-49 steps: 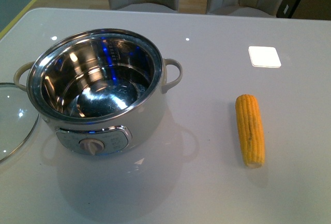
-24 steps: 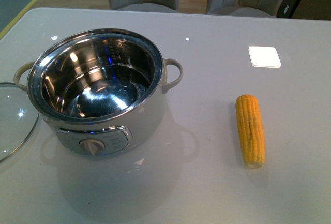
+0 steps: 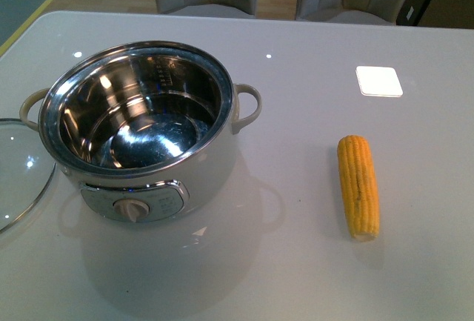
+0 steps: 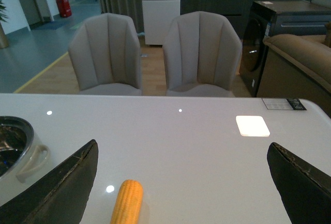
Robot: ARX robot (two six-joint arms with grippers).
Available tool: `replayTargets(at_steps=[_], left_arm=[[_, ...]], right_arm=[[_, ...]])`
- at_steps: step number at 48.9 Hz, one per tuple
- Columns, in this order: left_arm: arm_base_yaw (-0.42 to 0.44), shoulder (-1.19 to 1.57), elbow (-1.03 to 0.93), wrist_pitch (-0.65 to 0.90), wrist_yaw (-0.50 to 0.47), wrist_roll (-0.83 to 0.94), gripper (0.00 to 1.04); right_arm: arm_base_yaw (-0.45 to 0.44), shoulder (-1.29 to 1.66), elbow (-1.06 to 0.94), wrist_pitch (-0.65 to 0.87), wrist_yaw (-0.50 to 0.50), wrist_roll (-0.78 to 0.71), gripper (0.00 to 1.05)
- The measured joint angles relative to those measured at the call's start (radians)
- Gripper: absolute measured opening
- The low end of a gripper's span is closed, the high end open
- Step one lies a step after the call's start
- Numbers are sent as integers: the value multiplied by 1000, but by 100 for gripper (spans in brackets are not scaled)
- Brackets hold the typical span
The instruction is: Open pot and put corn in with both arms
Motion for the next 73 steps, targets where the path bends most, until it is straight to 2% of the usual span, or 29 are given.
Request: replayTargets(at_steps=[4, 18, 24, 32, 34, 37, 40, 42, 50, 58, 66, 73], left_arm=[[0, -131, 0, -154, 0, 0, 4], [0, -159, 0, -164, 0, 0, 4], [0, -159, 0, -164, 0, 0, 27], [0, -159, 0, -164, 0, 0, 65], [0, -159, 0, -164, 0, 0, 70], [0, -159, 0, -164, 0, 0, 82], [0, -160, 0, -164, 0, 0, 95], [0, -160, 0, -164, 0, 2, 100], [0, -160, 0, -164, 0, 2, 98], [0, -160, 0, -164, 0, 2, 98], [0, -160, 0, -164, 0, 2, 98], [0, -160, 0, -164, 0, 2, 98]], right_arm=[[0, 0, 0, 0, 0, 0, 96], [0, 0, 0, 0, 0, 0, 96], [0, 0, 0, 0, 0, 0, 96], [0, 0, 0, 0, 0, 0, 96], [5, 29, 19, -61, 19, 33, 96], [24, 206, 127, -320, 65, 205, 96], [35, 373, 172, -421, 64, 351, 96], [40, 456, 175, -390, 57, 402, 96], [44, 701, 197, -162, 51, 418, 96], [64, 1021, 230, 119, 46, 356, 96], [109, 1487, 333, 412, 14, 280, 96], [141, 1751, 427, 486, -1, 255, 96]])
